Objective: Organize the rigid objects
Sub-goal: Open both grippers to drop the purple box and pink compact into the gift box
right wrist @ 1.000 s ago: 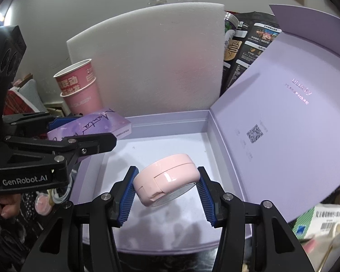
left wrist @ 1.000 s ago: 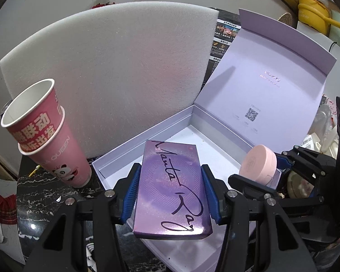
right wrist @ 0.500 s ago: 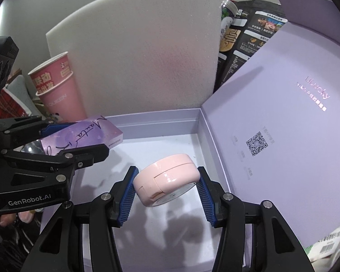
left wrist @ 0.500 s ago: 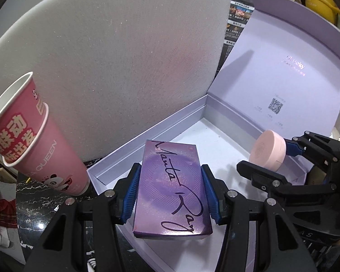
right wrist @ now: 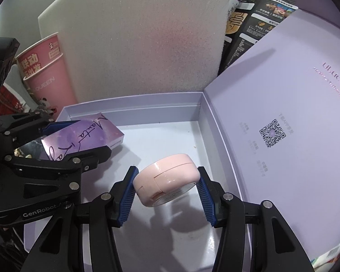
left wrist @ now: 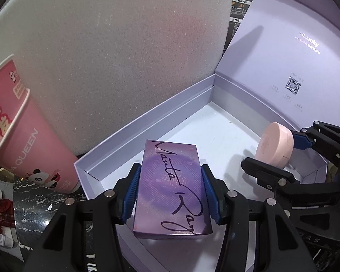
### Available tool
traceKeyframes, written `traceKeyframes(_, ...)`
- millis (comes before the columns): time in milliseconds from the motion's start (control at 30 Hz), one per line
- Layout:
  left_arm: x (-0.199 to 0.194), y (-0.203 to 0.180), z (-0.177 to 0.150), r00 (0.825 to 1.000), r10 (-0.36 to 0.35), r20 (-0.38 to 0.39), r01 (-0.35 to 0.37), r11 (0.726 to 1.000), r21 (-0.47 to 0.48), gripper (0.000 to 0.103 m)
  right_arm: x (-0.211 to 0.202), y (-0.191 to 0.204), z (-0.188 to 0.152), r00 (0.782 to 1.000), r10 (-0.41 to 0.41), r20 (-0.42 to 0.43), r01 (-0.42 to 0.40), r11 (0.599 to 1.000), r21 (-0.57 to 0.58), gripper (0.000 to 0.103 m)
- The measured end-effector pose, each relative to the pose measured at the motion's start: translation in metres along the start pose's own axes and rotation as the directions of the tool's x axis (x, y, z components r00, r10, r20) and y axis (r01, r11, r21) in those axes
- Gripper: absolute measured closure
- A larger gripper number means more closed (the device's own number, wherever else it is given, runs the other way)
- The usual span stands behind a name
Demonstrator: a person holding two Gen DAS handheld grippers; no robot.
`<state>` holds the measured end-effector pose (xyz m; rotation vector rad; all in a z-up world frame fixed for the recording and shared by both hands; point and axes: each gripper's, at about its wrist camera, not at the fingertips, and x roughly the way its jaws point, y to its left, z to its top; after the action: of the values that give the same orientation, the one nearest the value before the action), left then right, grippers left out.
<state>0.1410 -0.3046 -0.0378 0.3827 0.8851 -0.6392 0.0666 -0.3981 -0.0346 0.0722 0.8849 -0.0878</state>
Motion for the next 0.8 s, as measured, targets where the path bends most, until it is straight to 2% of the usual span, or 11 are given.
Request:
traceKeyframes(167,0.009,0.001,0.001,0.999,-0.039,-0.002,0.039,0.999,-0.018,0.051,0.005,0.002,0.000,1.000,-0.009,-0.003,0.009,1.000,0.002,0.052)
traceKeyframes(233,0.007,0.001,0.000,1.000,-0.031,-0.003,0.030,0.999,-0.020,0.051,0.007,0.002,0.000,1.000,-0.005,-0.004,0.005,1.000,0.003,0.050)
traceKeyframes(333,0.006,0.004,-0.001,1.000,-0.021,-0.010,0.021,0.999,-0.036,0.051,0.008,0.002,0.003,1.000,-0.015,0.002,0.015,1.000,-0.002,0.041)
traceKeyframes(400,0.005,0.007,-0.002,1.000,-0.025,-0.017,0.024,0.998,-0.059,0.051,0.005,0.000,0.003,1.000,-0.018,0.015,0.018,1.000,0.000,0.030)
traceKeyframes(467,0.003,0.009,-0.004,1.000,-0.027,-0.016,0.025,0.997,-0.069,0.051,-0.001,0.000,0.003,0.999,-0.030,0.029,0.030,1.000,0.003,0.026)
traceKeyframes(533,0.000,0.009,-0.003,1.000,-0.016,-0.007,0.015,0.997,-0.072,0.048,-0.006,-0.001,0.002,0.998,-0.038,0.042,0.037,0.999,0.011,0.026)
traceKeyframes(667,-0.011,0.010,-0.005,1.000,0.006,0.013,-0.005,0.997,-0.075,0.028,-0.016,-0.003,0.002,0.997,-0.055,0.058,0.054,0.998,0.019,0.026)
traceKeyframes(800,-0.021,0.011,-0.005,0.999,0.019,0.026,-0.017,0.997,-0.079,0.026,-0.028,-0.004,0.000,0.995,-0.069,0.078,0.068,0.997,0.026,0.026)
